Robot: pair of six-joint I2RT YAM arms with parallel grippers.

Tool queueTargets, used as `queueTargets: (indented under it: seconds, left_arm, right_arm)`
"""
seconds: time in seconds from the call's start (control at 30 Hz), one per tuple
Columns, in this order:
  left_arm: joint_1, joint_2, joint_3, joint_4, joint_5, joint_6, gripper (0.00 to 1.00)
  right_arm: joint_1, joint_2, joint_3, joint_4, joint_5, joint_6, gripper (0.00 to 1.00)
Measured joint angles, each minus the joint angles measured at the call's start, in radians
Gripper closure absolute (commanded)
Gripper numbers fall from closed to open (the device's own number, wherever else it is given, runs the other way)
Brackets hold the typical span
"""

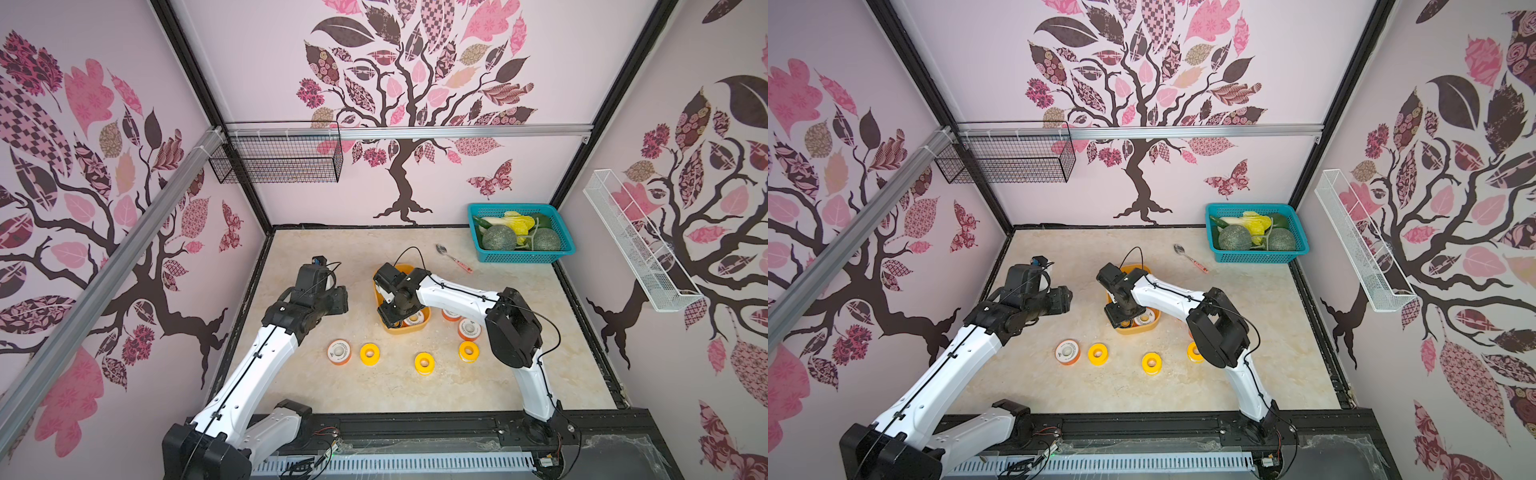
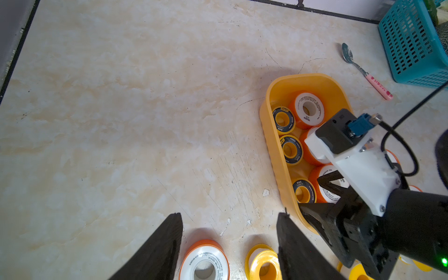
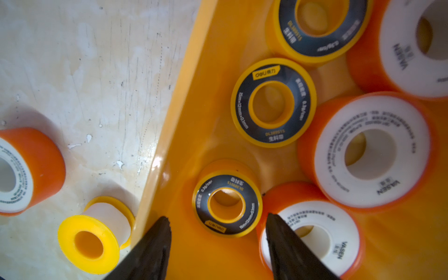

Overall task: Put the sealing tape into the storage box
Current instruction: Place the sealing tape in the storage box, then pick up the sealing tape at the center of the board.

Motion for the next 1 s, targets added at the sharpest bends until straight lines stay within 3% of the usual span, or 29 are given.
queueTargets:
  seconds: [0.3, 0.53, 1.0]
  left_arm:
    - [0.0, 0.003, 0.0, 0.0, 0.0, 0.0, 0.33]
    - [0.0, 0.005, 0.0, 0.0, 0.003, 0.0, 0.33]
    - [0.0, 0.021, 0.0, 0.0, 0.024, 0.005, 0.33]
  right_arm:
    - [-0.039, -0.182, -0.099, 0.063, -0.012, 0.015, 0.32]
    - [-0.145, -0.352, -0.176, 0.125, -0.045, 0.034, 0.32]
    - [-0.376, -0.514, -0.418, 0.184, -0.159, 0.057, 0.33]
